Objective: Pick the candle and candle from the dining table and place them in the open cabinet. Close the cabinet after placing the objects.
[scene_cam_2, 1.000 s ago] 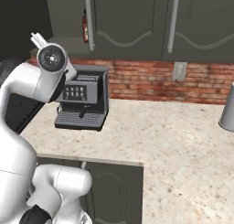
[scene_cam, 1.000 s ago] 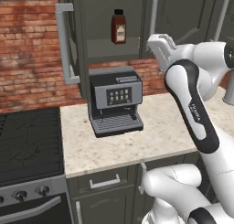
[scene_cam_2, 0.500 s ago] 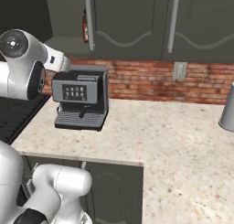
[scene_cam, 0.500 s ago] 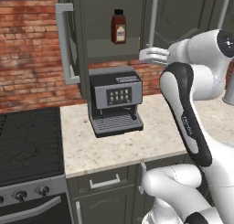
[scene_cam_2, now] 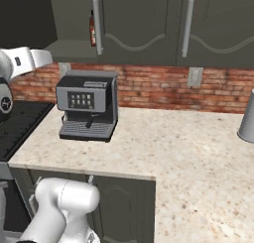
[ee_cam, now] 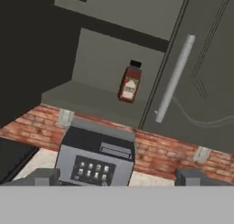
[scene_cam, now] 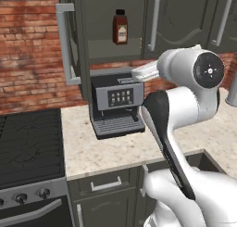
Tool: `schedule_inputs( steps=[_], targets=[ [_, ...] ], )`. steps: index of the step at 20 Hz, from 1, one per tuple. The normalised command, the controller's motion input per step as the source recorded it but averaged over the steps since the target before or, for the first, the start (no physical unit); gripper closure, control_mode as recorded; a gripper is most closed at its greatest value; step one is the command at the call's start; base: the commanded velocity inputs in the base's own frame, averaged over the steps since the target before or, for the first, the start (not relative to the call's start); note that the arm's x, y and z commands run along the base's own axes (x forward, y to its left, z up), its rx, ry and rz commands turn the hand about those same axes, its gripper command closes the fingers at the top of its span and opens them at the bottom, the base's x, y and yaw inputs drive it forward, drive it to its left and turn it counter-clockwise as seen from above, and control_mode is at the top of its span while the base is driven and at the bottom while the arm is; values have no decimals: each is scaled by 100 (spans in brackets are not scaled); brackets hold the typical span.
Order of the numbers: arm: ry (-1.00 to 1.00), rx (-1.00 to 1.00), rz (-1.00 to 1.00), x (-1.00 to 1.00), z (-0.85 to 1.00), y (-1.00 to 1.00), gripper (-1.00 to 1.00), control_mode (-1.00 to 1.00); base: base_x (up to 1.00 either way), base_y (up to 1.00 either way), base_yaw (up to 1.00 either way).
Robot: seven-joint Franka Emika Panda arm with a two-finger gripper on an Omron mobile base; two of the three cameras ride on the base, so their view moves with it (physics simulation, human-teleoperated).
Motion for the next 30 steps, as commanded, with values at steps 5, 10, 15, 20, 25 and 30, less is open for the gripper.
schedule_inputs(
  steps=[5, 10, 15, 20, 25, 30],
  targets=[
    [-20, -10, 12, -63, 21, 15, -100, -100, 0, 0, 0],
    [-15, -4, 17, -68, 13, 27, -100, -100, 0, 0, 0],
    [-8, -15, 5, -56, 3, 50, -100, -100, 0, 0, 0],
    [-4, -26, 0, -46, 0, 63, -100, -100, 0, 0, 0],
    [-1, -26, 0, -30, 0, 57, -100, -100, 0, 0, 0],
    [0, -22, 0, -1, 0, 38, -100, -100, 0, 0, 0]
  ],
)
